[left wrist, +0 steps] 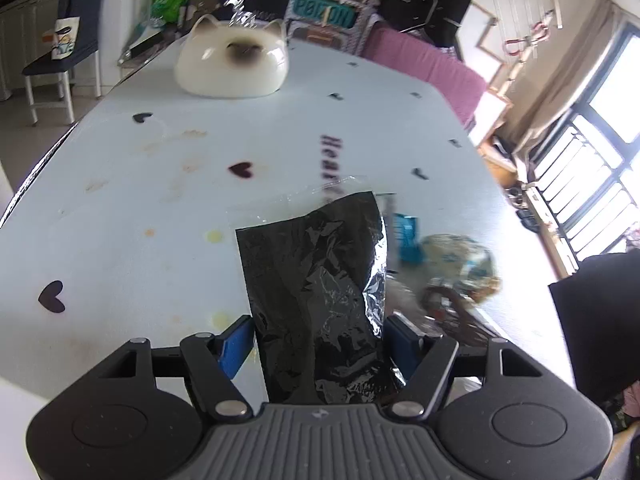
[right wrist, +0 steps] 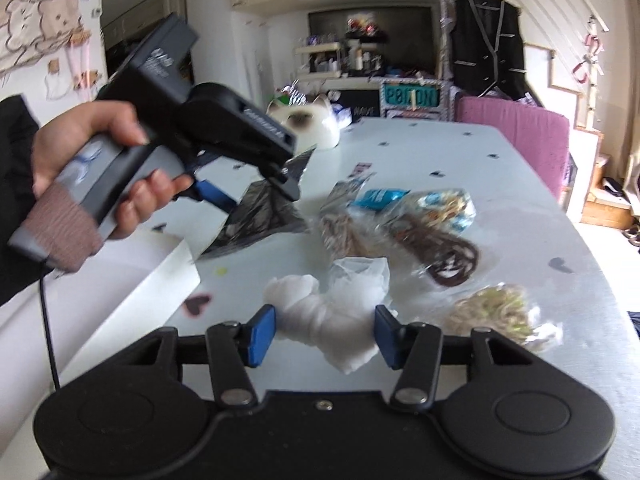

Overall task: Organize soft objects
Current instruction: 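Carry the black packet with the left gripper into the white box, then open the left gripper to release the black packet in the box, then move the left gripper back toward the plastic bags on the table, then grasp the bag of tan cord with left gripper while right grasps beaded-cord bag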

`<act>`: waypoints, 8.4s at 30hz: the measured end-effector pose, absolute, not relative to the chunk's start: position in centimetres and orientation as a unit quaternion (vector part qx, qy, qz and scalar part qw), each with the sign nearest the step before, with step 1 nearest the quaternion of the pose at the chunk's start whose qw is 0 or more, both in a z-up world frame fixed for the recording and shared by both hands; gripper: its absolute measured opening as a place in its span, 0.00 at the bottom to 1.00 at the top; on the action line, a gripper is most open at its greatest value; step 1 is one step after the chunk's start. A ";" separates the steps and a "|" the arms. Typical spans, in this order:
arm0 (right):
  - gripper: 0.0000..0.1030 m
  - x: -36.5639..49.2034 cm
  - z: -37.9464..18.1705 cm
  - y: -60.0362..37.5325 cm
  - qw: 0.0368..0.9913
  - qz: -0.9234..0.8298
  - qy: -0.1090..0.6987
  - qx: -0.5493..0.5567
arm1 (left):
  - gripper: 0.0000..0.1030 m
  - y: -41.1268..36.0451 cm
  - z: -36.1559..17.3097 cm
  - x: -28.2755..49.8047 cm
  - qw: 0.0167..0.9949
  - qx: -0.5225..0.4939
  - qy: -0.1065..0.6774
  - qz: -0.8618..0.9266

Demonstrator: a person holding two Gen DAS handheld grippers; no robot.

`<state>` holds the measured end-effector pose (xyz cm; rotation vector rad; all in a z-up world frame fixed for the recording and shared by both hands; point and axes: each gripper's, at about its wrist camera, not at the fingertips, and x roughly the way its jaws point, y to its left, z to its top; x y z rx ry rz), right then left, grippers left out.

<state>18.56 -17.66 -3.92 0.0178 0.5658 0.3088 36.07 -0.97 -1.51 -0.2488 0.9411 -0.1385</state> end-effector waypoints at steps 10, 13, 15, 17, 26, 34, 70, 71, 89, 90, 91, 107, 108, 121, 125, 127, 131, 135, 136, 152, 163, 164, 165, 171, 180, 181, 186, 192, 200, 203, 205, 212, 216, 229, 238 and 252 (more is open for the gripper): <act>0.53 14.9 -0.9 -19.5 0.963 0.116 0.242 0.020 | 0.69 -2.1 4.3 29.4 0.890 -0.143 0.419 -0.108; 0.53 13.5 0.0 -19.7 0.967 0.107 0.230 0.021 | 0.69 -2.4 6.2 26.9 0.894 -0.140 0.408 -0.122; 0.53 12.6 0.6 -19.8 0.970 0.101 0.222 0.024 | 0.69 -2.4 7.3 25.2 0.898 -0.132 0.400 -0.129; 0.53 11.7 1.2 -19.9 0.972 0.097 0.213 0.027 | 0.69 -2.2 8.2 23.4 0.901 -0.126 0.392 -0.138; 0.53 8.5 2.8 -18.7 0.975 0.107 0.194 0.034 | 0.69 0.4 10.4 16.6 0.913 -0.073 0.368 -0.158; 0.53 6.9 2.9 -16.3 0.968 0.147 0.200 0.036 | 0.69 5.0 9.3 12.9 0.919 -0.020 0.368 -0.141; 0.54 3.6 -0.9 -2.3 0.879 0.356 0.318 0.000 | 0.76 18.2 -3.3 9.0 0.860 0.169 0.480 -0.036; 0.54 3.6 -0.9 -2.3 0.878 0.356 0.320 0.000 | 0.78 18.2 -3.3 8.8 0.860 0.175 0.477 -0.038; 0.68 2.1 -0.5 -3.9 0.880 0.332 0.341 -0.003 | 0.94 17.4 -1.4 7.0 0.876 0.137 0.456 -0.072; 0.68 2.0 -0.5 -4.0 0.880 0.332 0.340 -0.003 | 0.94 17.3 -1.4 6.9 0.877 0.134 0.455 -0.073; 0.68 1.9 -0.4 -4.0 0.880 0.334 0.339 -0.002 | 0.94 17.2 -1.4 7.0 0.878 0.132 0.454 -0.072; 0.69 1.9 -0.1 -5.0 0.888 0.325 0.326 0.004 | 0.94 16.5 -0.1 6.3 0.882 0.084 0.456 -0.080; 0.69 1.9 0.0 -5.1 0.888 0.322 0.327 0.005 | 0.94 16.4 0.1 6.1 0.883 0.084 0.454 -0.080; 0.84 1.7 0.4 -5.5 0.880 0.315 0.355 -0.020 | 1.00 16.1 0.8 5.1 0.886 0.051 0.453 -0.086; 0.96 1.5 0.4 -5.6 0.879 0.315 0.357 -0.020 | 1.00 16.5 0.8 4.8 0.888 0.033 0.452 -0.077; 0.99 1.5 0.5 -5.7 0.879 0.317 0.356 -0.021 | 1.00 16.7 0.8 4.6 0.888 0.027 0.453 -0.073; 1.00 1.6 0.7 -6.2 0.882 0.312 0.353 -0.014 | 1.00 16.9 1.1 4.4 0.890 0.022 0.450 -0.065; 1.00 2.1 1.0 -7.4 0.889 0.299 0.346 0.000 | 1.00 16.7 1.5 4.3 0.893 0.015 0.446 -0.060; 1.00 2.3 1.1 -7.7 0.891 0.296 0.344 0.003 | 1.00 16.6 1.5 4.2 0.893 0.014 0.446 -0.058; 1.00 4.7 3.4 -14.1 0.925 0.232 0.299 0.036 | 1.00 11.3 3.1 5.8 0.901 -0.006 0.429 -0.060; 1.00 5.6 3.1 -19.5 0.944 0.166 0.280 0.043 | 1.00 4.7 3.0 8.3 0.900 -0.008 0.425 -0.098; 1.00 5.7 3.0 -20.1 0.945 0.161 0.280 0.045 | 1.00 4.0 3.0 8.5 0.900 -0.007 0.423 -0.103; 1.00 5.8 2.9 -20.7 0.946 0.156 0.281 0.047 | 1.00 3.2 2.9 8.7 0.901 -0.007 0.421 -0.108; 1.00 6.5 1.8 -23.7 0.950 0.122 0.282 0.062 | 1.00 -0.7 2.8 10.3 0.901 -0.027 0.413 -0.131; 1.00 8.8 0.1 -26.8 0.951 0.086 0.285 0.081 | 1.00 -5.1 2.7 13.8 0.902 -0.075 0.407 -0.125; 1.00 9.1 -0.2 -27.1 0.951 0.082 0.285 0.084 | 1.00 -5.5 2.6 14.4 0.901 -0.083 0.407 -0.123; 1.00 11.0 -1.5 -28.5 0.950 0.065 0.286 0.105 | 1.00 -6.7 1.6 18.2 0.888 -0.143 0.425 -0.100; 0.99 13.6 -2.9 -29.7 0.947 0.046 0.283 0.145 | 1.00 -7.6 -0.2 23.0 0.880 -0.197 0.429 -0.056; 0.50 17.4 -4.7 -29.9 0.943 0.021 0.275 0.184 | 1.00 -8.3 -3.2 29.3 0.880 -0.207 0.427 -0.037; 0.35 18.5 -4.9 -29.7 0.947 0.028 0.263 0.184 | 1.00 -8.3 -4.2 31.0 0.884 -0.203 0.421 -0.030; 0.29 19.2 -4.9 -29.1 0.950 0.044 0.257 0.170 | 1.00 -8.2 -4.8 31.9 0.884 -0.205 0.419 -0.025; 0.19 21.3 -7.1 -26.6 0.950 0.056 0.295 0.091 | 1.00 -8.2 -6.7 34.2 0.882 -0.203 0.424 -0.025; 0.19 20.7 -7.5 -25.6 0.954 0.056 0.291 0.043 | 1.00 -8.8 -6.9 34.5 0.895 -0.171 0.410 -0.031; 0.19 19.3 -6.7 -26.3 0.945 0.087 0.315 -0.024 | 0.99 -10.0 -7.8 33.9 0.913 -0.032 0.406 -0.040; 0.34 17.5 -5.8 -28.7 0.937 0.064 0.334 -0.080 | 0.89 -8.8 -8.2 32.4 0.911 0.029 0.409 -0.049; 0.85 21.3 -4.9 -28.8 0.928 -0.010 0.357 0.105 | 0.73 -8.2 -7.4 29.7 0.904 0.056 0.402 -0.133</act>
